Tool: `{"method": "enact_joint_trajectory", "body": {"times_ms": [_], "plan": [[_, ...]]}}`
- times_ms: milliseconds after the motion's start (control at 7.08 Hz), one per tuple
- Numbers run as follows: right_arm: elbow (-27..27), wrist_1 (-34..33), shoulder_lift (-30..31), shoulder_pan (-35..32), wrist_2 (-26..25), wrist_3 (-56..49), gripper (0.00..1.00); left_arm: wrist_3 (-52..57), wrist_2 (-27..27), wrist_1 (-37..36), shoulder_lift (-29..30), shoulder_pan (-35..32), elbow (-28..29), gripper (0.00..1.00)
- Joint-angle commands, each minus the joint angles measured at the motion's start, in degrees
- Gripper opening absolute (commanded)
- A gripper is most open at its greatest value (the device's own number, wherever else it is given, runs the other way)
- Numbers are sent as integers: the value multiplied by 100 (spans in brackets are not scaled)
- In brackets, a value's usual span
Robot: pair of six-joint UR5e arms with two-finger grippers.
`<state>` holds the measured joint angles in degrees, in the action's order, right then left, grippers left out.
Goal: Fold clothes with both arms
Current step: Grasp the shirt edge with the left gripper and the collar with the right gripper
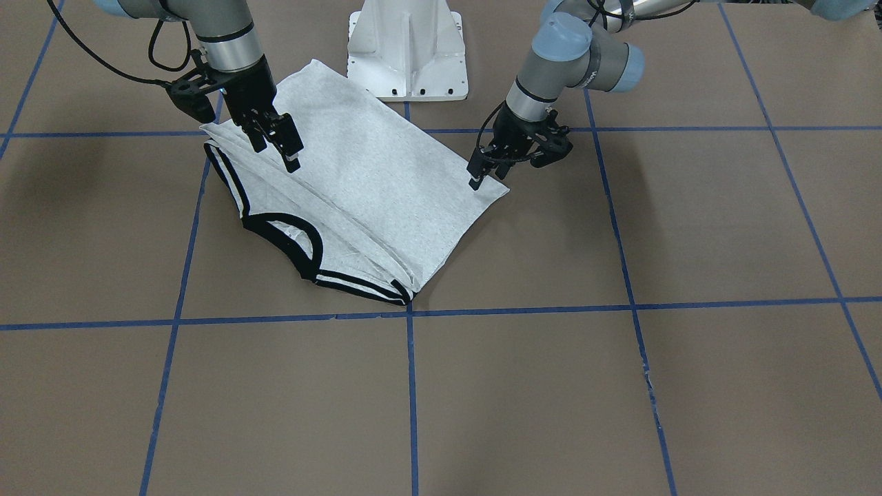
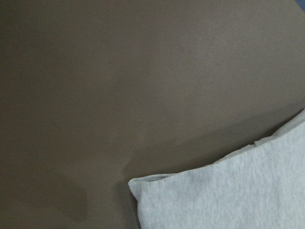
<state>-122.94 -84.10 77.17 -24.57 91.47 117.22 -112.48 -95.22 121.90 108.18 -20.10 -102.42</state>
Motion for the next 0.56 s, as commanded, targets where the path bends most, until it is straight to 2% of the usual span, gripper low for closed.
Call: {"method": "enact_joint_trajectory", "body": {"times_ms": [0,141,282,424], "plan": [[103,-18,-44,-13,-68,2,100,-11,38,-9,-7,-11,3,53],[103,-18,-53,-4,-77,2,100,-11,38,-9,-7,-64,-67,17],[103,-18,-53,-4,-68,2,100,76,38,0,-7,-134,-50,0],[112,-18,-53,-4,-68,2,100,86,38,-8,-7,-274,-41,0]]}}
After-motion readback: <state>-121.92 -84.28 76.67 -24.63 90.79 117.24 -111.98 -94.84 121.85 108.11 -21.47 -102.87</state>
